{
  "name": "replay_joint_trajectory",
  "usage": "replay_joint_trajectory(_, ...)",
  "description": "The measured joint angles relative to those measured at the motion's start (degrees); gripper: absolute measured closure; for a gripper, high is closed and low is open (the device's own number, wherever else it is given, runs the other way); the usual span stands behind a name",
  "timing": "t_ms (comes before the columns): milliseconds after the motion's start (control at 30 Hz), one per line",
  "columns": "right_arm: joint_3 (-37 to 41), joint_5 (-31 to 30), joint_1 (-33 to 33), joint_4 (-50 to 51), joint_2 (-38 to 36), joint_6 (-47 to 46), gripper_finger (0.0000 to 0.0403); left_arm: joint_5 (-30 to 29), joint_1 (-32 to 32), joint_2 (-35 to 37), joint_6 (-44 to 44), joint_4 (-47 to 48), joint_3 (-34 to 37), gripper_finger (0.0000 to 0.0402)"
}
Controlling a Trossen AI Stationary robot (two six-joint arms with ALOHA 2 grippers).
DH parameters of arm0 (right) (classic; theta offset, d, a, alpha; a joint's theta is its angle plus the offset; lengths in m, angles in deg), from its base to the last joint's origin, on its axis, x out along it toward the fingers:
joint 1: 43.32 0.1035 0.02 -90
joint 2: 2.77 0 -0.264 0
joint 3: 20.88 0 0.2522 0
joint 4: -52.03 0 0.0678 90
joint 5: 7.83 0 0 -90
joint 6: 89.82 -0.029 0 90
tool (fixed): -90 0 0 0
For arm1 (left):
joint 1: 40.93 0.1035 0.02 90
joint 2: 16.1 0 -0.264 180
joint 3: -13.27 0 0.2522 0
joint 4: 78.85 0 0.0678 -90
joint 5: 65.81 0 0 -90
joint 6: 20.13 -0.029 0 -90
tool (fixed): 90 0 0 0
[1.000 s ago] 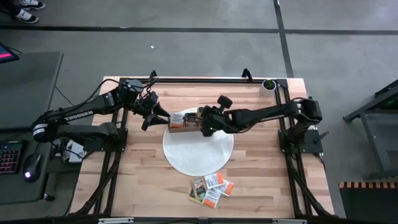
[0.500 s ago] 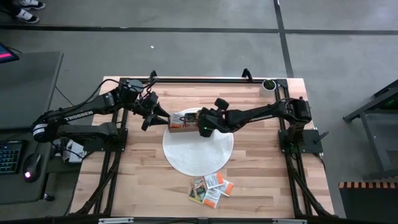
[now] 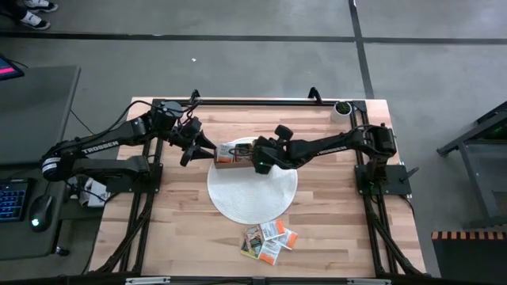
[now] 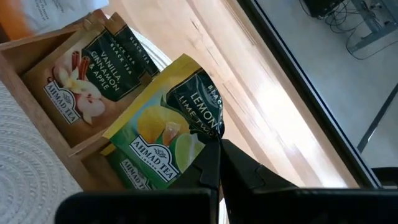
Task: Pick & Place Tea
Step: Put the yellow tea bag into the right section of the wooden organizer
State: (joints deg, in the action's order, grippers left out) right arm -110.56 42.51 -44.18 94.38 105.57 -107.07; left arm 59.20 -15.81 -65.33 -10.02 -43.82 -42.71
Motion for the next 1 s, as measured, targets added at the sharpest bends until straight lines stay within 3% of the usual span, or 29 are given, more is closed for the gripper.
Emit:
replay_joint_trajectory(767, -0.02, 3.92, 0.13, 1.15, 0.92, -1.98, 0.0401, 0.02, 0.00, 0.00, 0.00, -0.05, 0.00, 0.0197)
replay_joint_trajectory(1000, -0.02, 5.58, 0.13, 1.60, 0.92, -2.26, 0.0370, 0.06, 0.00, 0.02, 0.00, -0.05, 0.00, 0.0197)
